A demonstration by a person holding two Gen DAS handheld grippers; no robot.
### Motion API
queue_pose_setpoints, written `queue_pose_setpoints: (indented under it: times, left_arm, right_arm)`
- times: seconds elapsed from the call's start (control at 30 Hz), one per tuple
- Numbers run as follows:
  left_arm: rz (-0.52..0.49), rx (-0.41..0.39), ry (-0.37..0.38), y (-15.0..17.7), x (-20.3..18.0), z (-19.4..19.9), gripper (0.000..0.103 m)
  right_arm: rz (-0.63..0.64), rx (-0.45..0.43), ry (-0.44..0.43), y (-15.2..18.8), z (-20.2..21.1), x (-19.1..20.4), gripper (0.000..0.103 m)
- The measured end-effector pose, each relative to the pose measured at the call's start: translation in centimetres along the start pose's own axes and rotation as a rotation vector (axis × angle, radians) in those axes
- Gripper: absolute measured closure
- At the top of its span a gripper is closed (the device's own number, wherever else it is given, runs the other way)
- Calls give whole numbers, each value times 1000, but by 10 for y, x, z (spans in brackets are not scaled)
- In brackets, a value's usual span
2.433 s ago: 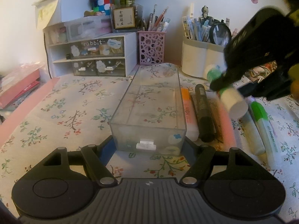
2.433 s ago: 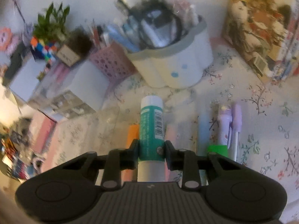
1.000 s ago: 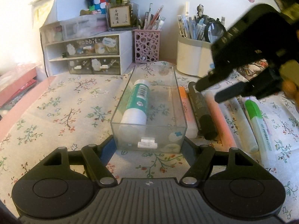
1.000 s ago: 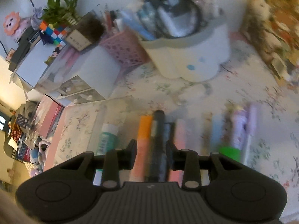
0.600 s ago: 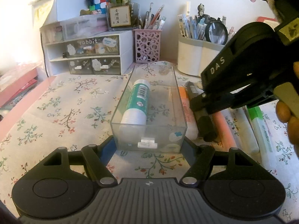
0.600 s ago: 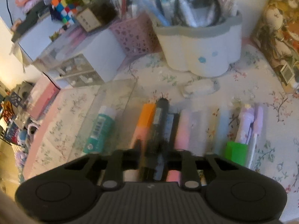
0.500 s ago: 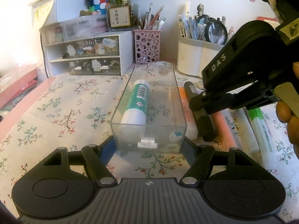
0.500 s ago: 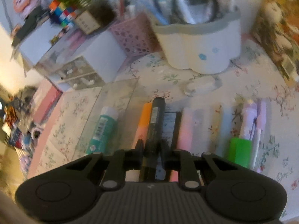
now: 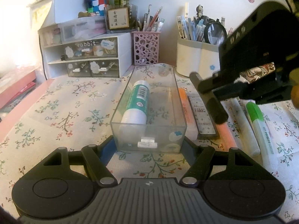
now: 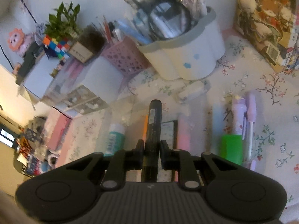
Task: Organize stationery
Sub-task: 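Grasp the black marker with the right gripper, then place the black marker into the clear box beside the glue stick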
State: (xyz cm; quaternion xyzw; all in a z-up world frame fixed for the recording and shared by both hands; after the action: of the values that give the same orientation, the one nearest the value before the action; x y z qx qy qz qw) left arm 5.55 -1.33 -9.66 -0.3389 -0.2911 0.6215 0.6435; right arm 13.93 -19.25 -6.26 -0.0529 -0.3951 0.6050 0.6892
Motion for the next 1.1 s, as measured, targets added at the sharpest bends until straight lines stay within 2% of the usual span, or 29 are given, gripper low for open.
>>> queue_pose_setpoints:
  times: [0.43, 0.67, 0.97, 1.1]
  left_arm:
    - [3, -4, 1, 0, -1, 0, 31]
    - [4, -3, 2, 0, -1, -1, 31]
    - [4, -3, 2, 0, -1, -1, 31]
    - [4, -3, 6, 1, 0, 0, 31]
  right_arm:
    - [-67, -3, -29, -2, 7, -1, 103]
    - [-57, 20, -54, -7, 5, 16, 103]
    - [-72, 25, -64, -6, 2, 17, 103]
    - [-22, 35, -75, -9, -1, 31, 103]
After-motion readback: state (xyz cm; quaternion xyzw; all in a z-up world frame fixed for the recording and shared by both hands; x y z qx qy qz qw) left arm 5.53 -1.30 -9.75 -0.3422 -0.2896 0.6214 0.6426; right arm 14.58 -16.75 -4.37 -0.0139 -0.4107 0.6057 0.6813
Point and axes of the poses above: each gripper's, at about its wrist camera, not at the fingertips, and z roughly against the way its jaws point, x to its left, y to its underside, the point moved 1 cm from there along -z, roughly the way its jaws point, and after that the axes turned 5 degrees about z, right-handed, at the moved point
